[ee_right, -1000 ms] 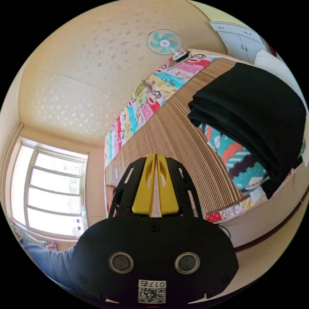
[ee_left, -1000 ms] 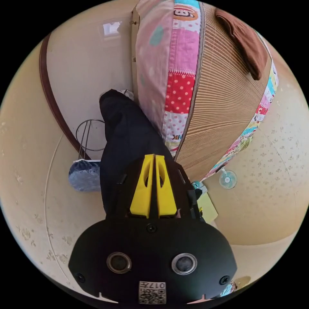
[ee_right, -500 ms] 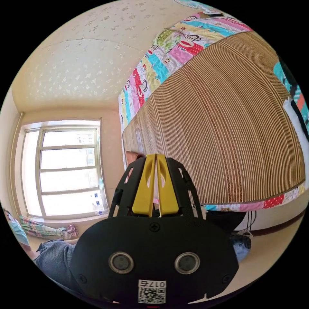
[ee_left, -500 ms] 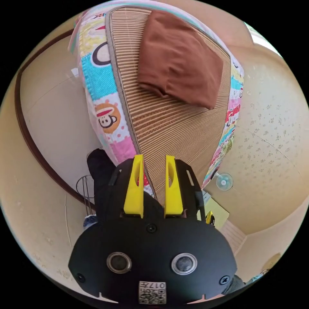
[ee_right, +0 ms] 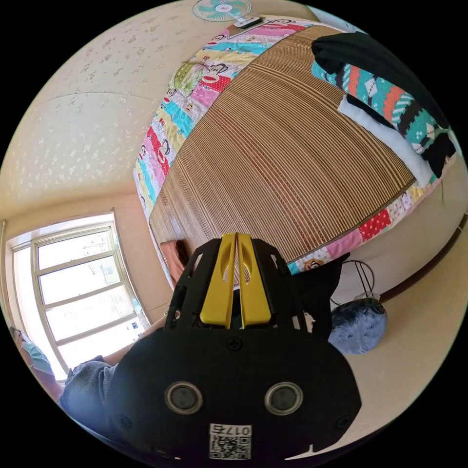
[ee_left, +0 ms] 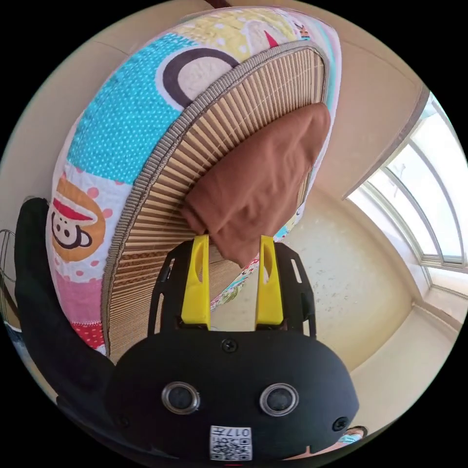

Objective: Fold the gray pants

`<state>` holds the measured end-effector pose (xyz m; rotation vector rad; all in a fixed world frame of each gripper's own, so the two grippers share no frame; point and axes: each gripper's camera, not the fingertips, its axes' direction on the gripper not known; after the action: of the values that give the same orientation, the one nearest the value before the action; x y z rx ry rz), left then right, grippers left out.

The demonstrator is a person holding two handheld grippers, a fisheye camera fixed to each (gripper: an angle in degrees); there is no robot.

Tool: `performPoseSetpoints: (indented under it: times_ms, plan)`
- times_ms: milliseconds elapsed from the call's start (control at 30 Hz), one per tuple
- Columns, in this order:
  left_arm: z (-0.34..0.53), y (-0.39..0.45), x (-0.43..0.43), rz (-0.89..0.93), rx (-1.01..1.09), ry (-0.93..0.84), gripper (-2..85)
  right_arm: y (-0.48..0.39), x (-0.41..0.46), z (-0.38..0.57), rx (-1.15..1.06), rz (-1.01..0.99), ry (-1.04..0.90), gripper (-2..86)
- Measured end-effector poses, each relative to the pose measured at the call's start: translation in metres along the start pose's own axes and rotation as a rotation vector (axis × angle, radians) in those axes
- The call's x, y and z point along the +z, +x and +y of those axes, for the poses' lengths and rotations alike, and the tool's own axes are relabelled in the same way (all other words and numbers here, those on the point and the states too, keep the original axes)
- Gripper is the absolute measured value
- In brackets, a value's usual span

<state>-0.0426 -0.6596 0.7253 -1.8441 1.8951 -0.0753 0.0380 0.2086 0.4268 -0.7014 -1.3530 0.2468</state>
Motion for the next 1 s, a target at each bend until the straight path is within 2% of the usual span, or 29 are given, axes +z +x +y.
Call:
performPoseSetpoints:
  times_ms: [333,433,467,600,633,833,900,933,1000]
  plan:
    - [-0.006,0.003,-0.003,-0.011,-0.084,-0.093,10.9,-0.056,0.061,-0.062,-0.089,0.006,-0.145,0.3]
    - [-0.001,-0.004,-0.005,0.0,-0.126,-0.108,6.1,-0.079,0.075,-0.087,-0.133,0.035,-0.191,0.3]
    - [0.002,-0.003,-0.002,0.083,-0.076,-0.119,2.1,-0.082,0.078,-0.092,-0.139,0.036,-0.198,0.3]
    - [0.02,0.01,0.031,0.608,0.047,-0.253,0.0,-0.106,0.085,-0.123,-0.183,0.019,-0.216,0.3]
    - [0.023,0.017,0.035,0.62,0.076,-0.28,-0.1,-0.11,0.087,-0.131,-0.19,0.019,-0.22,0.3]
    - [0.091,0.144,0.078,0.467,0.578,-0.469,-0.6,-0.116,0.09,-0.167,-0.191,0.013,-0.232,0.3]
    - [0.162,0.219,0.112,0.314,0.901,-0.616,-0.7,-0.116,0.089,-0.176,-0.192,0.01,-0.235,0.3]
    - [0.183,0.234,0.121,0.282,0.973,-0.647,-0.7,-0.116,0.089,-0.182,-0.192,0.014,-0.239,0.3]
    - [0.284,0.28,0.16,0.195,1.24,-0.785,-0.8,-0.115,0.089,-0.191,-0.192,0.023,-0.239,0.3]
